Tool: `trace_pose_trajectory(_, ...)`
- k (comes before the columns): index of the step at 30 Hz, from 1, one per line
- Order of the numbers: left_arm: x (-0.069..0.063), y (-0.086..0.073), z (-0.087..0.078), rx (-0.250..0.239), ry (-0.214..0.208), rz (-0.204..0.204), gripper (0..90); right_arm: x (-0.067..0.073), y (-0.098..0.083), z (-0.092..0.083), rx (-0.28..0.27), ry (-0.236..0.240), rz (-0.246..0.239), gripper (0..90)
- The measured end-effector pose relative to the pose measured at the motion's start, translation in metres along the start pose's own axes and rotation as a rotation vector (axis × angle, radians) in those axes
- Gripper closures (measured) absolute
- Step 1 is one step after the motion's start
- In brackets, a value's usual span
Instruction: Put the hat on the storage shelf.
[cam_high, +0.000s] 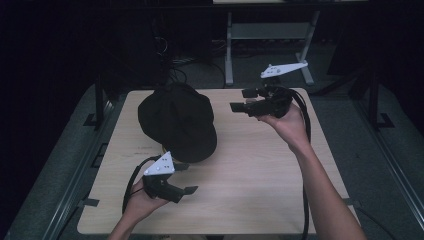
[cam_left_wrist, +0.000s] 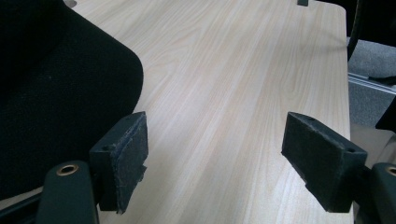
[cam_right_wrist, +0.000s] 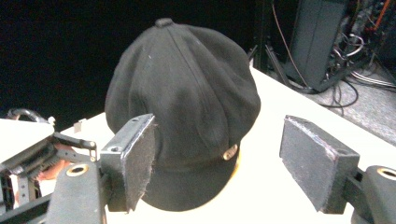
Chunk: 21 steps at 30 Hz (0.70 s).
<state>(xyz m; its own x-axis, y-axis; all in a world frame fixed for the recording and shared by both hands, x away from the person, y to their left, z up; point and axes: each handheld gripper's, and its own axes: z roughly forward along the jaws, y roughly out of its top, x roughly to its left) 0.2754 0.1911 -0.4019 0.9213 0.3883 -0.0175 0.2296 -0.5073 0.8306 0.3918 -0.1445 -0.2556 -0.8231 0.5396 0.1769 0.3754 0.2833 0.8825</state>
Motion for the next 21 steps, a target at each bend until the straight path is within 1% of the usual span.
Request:
trace_pose_trajectory(1,0.0,0.0,0.0,0.006,-0.001,0.002,22.3,-0.001,-0.003,-0.002,0.001,-0.005,0.001,26.0)
trace_pose_trajectory(6,0.001,0.0,0.002,0.004,-0.007,0.0,21.9,-0.006,-0.022,-0.012,-0.002,-0.019,0.029,25.9)
trace_pose_trajectory(11,0.001,-0.001,0.003,0.004,-0.007,-0.01,21.9,-0.011,-0.043,-0.02,0.004,-0.027,0.055,25.6)
trace_pose_trajectory(13,0.001,-0.002,0.003,0.0,-0.005,-0.014,21.9,-0.014,-0.054,-0.024,0.01,-0.04,0.066,25.6)
trace_pose_trajectory(15,0.002,-0.002,0.003,0.005,-0.007,-0.015,21.9,-0.016,-0.059,-0.026,0.005,-0.036,0.086,25.6)
trace_pose_trajectory(21,0.002,-0.002,0.002,-0.003,-0.005,-0.016,21.7,-0.02,-0.08,-0.033,0.008,-0.049,0.11,25.6)
